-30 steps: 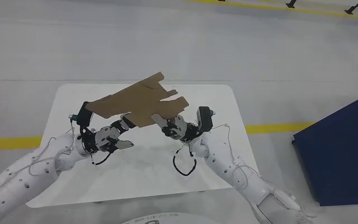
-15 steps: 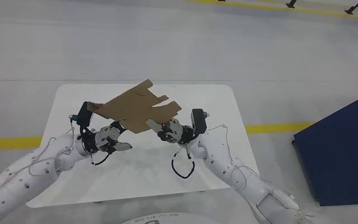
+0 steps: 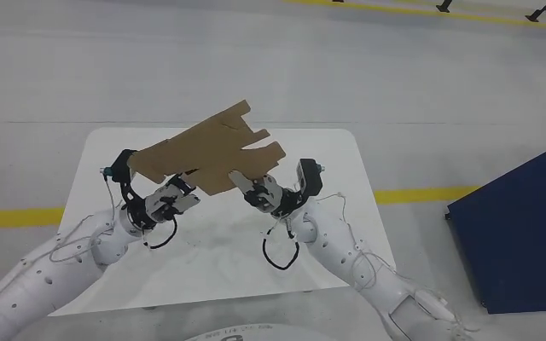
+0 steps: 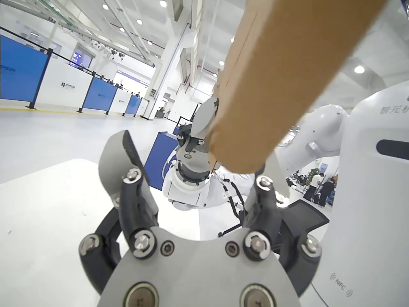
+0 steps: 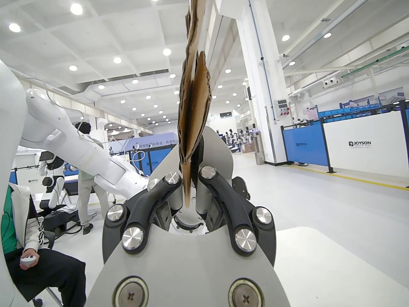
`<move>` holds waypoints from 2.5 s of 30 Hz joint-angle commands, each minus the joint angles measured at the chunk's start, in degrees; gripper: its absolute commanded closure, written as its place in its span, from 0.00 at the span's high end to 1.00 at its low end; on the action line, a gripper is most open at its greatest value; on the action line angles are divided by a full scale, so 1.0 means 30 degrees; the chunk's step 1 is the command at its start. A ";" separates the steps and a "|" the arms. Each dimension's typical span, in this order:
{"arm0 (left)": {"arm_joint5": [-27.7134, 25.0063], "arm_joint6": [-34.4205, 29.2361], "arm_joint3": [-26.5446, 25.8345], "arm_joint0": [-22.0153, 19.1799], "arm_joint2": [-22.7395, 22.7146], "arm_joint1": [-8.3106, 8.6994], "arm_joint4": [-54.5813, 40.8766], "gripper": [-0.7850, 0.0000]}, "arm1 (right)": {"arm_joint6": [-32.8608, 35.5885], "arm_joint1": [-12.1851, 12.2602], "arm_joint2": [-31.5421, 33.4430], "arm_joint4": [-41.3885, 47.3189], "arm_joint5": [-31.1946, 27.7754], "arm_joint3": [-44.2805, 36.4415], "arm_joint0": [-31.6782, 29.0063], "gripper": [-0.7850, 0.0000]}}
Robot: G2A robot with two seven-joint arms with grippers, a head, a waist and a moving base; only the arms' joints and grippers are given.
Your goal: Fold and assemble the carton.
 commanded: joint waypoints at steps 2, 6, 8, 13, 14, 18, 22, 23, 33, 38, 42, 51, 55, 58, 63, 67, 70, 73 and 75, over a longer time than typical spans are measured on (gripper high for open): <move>0.0001 -0.0280 0.0174 -0.0106 0.0050 -0.0162 0.0248 0.71 | 0.0264 -0.0085 0.0092 0.0175 0.0009 0.0000 -0.0047 0.00; 0.0001 -0.0135 0.0232 -0.0129 -0.0007 -0.0413 0.0361 0.72 | 0.0657 -0.0200 0.0173 0.0338 0.0004 -0.0020 -0.0077 0.00; 0.0001 -0.0129 0.0249 -0.0135 -0.0035 -0.0521 0.0599 0.70 | 0.0805 -0.0251 0.0230 0.0372 -0.0056 -0.0038 -0.0097 0.00; 0.0001 0.0203 0.0385 -0.0072 -0.0253 -0.0714 0.0844 0.60 | 0.1082 -0.0372 0.0399 0.0517 -0.0188 -0.0025 -0.0181 0.00; 0.0001 0.0191 0.0418 -0.0064 -0.0270 -0.0746 0.0904 0.58 | 0.1131 -0.0396 0.0433 0.0533 -0.0221 -0.0034 -0.0195 0.00; 0.0001 0.0343 0.0544 -0.0024 -0.0395 -0.0874 0.0913 0.49 | 0.1399 -0.0485 0.0560 0.0627 -0.0404 -0.0003 -0.0237 0.00; 0.0001 0.0225 0.0655 -0.0037 -0.0435 -0.0978 0.1062 0.41 | 0.1774 -0.0579 0.0602 0.0792 -0.0586 0.0087 -0.0210 0.00; 0.0001 0.0294 0.0638 -0.0040 -0.0484 -0.1007 0.1035 0.40 | 0.1909 -0.0611 0.0589 0.0822 -0.0595 0.0097 -0.0191 0.00; 0.0001 0.0477 0.1135 0.0045 -0.1049 -0.1167 0.1872 0.00 | 0.2841 -0.0958 0.0490 0.1779 -0.0753 0.0456 0.0037 1.00; 0.0001 0.1055 0.1230 0.0412 -0.1691 -0.1153 0.2628 0.00 | 0.2998 -0.1061 0.0758 0.2308 -0.1057 0.0538 -0.0009 1.00; 0.0001 0.1316 0.1428 0.0614 -0.2322 -0.1140 0.3498 0.00 | 0.3179 -0.1139 0.0933 0.2488 -0.1261 0.0564 -0.0105 1.00; 0.5087 0.1055 0.0947 0.1733 -0.4680 -0.0967 0.7822 0.00 | 0.4662 -0.1369 0.0844 0.4204 -0.1675 0.0899 0.0016 1.00; 0.6093 0.0476 0.0424 0.2309 -0.5156 -0.0964 0.8374 0.00 | 0.5325 -0.1482 0.0736 0.4759 -0.1865 0.0891 0.0116 1.00; 0.6898 0.0193 0.0158 0.2618 -0.5494 -0.1000 0.8781 0.00 | 0.5616 -0.1518 0.0715 0.4994 -0.1865 0.0739 0.0077 1.00; 0.8466 0.0011 -0.0284 0.3110 -0.6375 -0.0970 0.9715 0.00 | 0.6121 -0.1532 0.0810 0.5276 -0.1865 0.0764 0.0035 1.00; 0.8980 0.0023 -0.0588 0.3582 -0.7405 -0.0809 1.0253 0.00 | 0.6912 -0.1528 0.1110 0.5513 -0.1522 0.1019 0.0019 1.00; 0.9514 -0.0101 -0.0881 0.3927 -0.8265 -0.0635 1.1238 0.00 | 0.7497 -0.1503 0.1428 0.6026 -0.1132 0.0965 -0.0128 1.00; 1.0550 -0.0268 -0.1305 0.4339 -0.9206 -0.0427 1.2827 0.00 | 0.8017 -0.1430 0.1900 0.6646 -0.0922 0.0825 -0.0391 1.00; 1.1454 -0.0458 -0.1730 0.4674 -0.9796 -0.0276 1.4314 0.00 | 0.8592 -0.1359 0.2198 0.6971 -0.0747 0.0756 -0.0595 1.00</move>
